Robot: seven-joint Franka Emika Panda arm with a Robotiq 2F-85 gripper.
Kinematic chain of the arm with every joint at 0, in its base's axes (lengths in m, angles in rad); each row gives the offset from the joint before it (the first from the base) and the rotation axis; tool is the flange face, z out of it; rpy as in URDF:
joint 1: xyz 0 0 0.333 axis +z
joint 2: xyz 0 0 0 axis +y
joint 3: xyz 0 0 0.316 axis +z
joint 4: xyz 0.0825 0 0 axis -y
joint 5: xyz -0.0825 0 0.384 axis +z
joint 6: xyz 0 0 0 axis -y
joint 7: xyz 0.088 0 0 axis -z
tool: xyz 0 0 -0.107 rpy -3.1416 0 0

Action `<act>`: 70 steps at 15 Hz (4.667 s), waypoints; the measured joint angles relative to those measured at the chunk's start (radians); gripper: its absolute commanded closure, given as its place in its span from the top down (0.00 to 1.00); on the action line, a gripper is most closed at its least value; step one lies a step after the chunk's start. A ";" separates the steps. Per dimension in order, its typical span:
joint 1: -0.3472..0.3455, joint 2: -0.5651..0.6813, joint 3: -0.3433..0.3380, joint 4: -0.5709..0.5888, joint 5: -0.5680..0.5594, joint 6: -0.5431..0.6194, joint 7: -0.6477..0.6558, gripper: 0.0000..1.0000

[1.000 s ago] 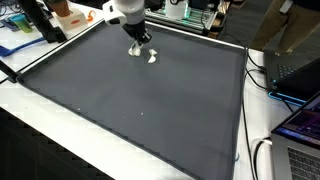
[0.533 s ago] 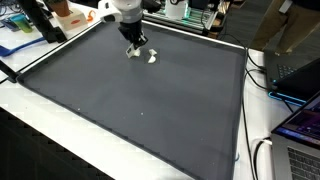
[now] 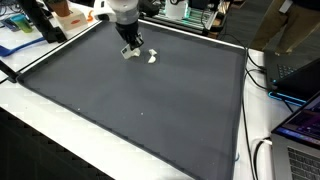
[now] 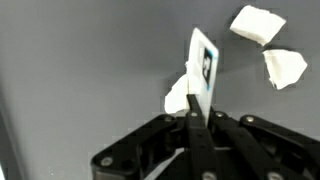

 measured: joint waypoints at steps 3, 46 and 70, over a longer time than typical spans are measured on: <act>0.010 0.017 -0.032 0.018 -0.042 0.006 0.088 0.01; 0.067 -1.010 0.067 -0.722 0.459 0.150 -0.711 0.01; -0.052 -0.703 0.124 -0.300 0.161 -0.137 -0.360 1.00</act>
